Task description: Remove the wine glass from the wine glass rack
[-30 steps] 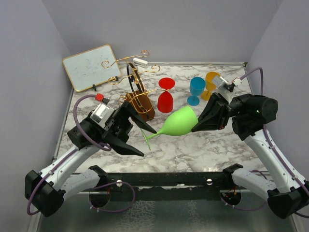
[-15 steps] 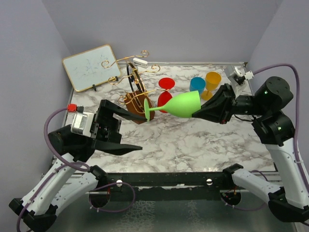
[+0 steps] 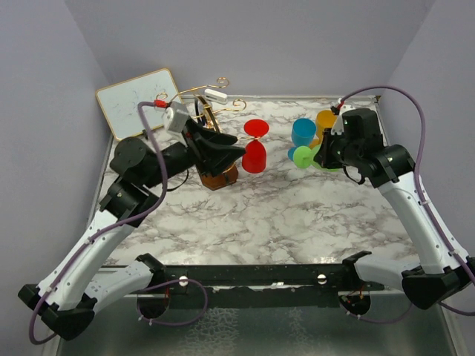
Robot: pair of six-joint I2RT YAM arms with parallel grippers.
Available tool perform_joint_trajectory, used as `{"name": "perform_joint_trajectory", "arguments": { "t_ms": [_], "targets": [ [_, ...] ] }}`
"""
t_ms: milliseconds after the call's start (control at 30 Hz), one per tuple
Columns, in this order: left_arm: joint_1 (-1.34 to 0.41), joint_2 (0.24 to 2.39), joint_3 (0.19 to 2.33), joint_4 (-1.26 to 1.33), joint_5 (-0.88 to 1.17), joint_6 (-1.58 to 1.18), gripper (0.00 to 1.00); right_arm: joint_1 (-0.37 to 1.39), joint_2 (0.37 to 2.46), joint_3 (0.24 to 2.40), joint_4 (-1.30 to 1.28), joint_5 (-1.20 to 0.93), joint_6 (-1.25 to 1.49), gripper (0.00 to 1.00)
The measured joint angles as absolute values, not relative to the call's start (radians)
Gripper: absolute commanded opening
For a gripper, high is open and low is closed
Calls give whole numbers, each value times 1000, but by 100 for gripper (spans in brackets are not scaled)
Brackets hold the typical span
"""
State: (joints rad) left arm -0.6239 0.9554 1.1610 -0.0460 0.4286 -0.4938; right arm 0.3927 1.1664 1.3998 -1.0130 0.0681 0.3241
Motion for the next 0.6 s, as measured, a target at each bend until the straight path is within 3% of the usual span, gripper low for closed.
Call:
{"name": "perform_joint_trajectory", "arguments": {
  "t_ms": [200,333,600],
  "targets": [
    [-624,1067,1216,-238,323,-465,46,392,1206,1406,-1060,146,320,1],
    [-624,1110,1270,-313,274,-454,52,393,1305,1409,-1067,170,313,1],
    [-624,1227,1510,-450,145,-455,59,393,1475,1488,-1065,173,306,1]
  ]
}}
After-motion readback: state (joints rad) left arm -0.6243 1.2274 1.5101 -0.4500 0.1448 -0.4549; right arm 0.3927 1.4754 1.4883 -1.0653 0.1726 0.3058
